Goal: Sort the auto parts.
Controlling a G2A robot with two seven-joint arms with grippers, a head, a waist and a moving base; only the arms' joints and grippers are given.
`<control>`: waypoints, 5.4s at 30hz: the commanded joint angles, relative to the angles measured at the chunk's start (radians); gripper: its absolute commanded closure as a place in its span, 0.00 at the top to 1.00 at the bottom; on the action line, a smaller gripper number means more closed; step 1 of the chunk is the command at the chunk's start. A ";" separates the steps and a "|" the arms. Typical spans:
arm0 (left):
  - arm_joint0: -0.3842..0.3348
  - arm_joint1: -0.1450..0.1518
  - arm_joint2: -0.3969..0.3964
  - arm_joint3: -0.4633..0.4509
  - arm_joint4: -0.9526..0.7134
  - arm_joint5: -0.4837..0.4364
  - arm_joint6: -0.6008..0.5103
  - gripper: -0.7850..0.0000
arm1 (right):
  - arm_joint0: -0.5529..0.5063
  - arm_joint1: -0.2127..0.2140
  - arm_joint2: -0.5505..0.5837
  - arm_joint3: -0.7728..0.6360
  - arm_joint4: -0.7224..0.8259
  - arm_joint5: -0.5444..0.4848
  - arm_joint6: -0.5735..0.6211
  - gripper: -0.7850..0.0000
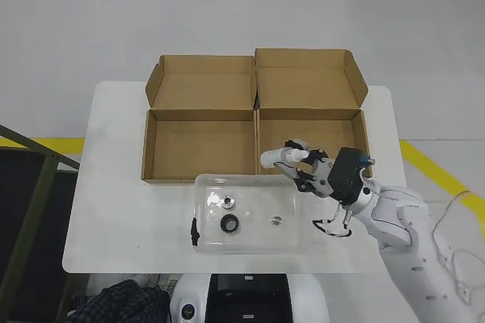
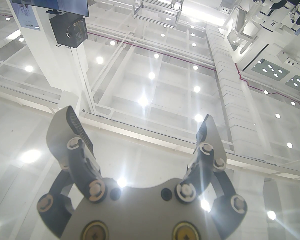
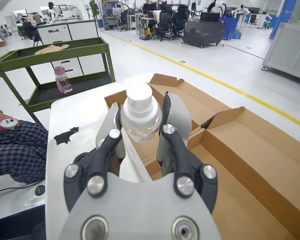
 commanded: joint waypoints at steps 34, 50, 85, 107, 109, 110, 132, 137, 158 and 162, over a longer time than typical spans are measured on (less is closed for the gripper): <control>0.000 0.000 0.000 0.000 0.000 0.000 0.000 1.00 | 0.283 -0.058 -0.197 0.398 -0.080 0.241 0.104 0.00; 0.000 0.000 0.000 0.000 0.000 0.000 0.000 1.00 | 0.326 -0.079 -0.250 0.475 -0.106 0.271 0.134 0.25; 0.000 0.000 0.000 0.000 0.000 0.000 0.000 1.00 | 0.060 -0.023 -0.036 -0.042 -0.144 0.138 0.375 1.00; 0.000 0.000 0.000 0.000 0.000 0.000 0.000 1.00 | -0.150 0.021 -0.028 -0.212 -0.280 -0.072 0.545 1.00; 0.000 0.000 0.000 0.000 0.000 0.000 0.000 1.00 | -0.153 0.023 -0.035 -0.211 -0.290 -0.080 0.552 1.00; 0.000 0.000 0.000 0.000 0.000 0.000 0.000 1.00 | -0.153 0.024 -0.039 -0.210 -0.294 -0.082 0.556 1.00; 0.000 0.000 0.000 0.000 0.000 0.000 0.000 1.00 | -0.100 0.030 -0.131 -0.146 -0.303 -0.088 0.648 0.78; 0.000 0.000 0.000 0.000 0.000 0.000 0.000 1.00 | -0.087 0.030 -0.149 -0.132 -0.301 -0.071 0.667 0.69; 0.000 0.000 0.000 0.000 0.000 0.000 0.000 1.00 | -0.046 0.035 -0.206 -0.072 -0.286 -0.082 0.718 0.44; 0.000 0.000 0.000 0.000 0.000 0.000 0.000 1.00 | -0.037 0.036 -0.214 -0.063 -0.281 -0.080 0.721 0.29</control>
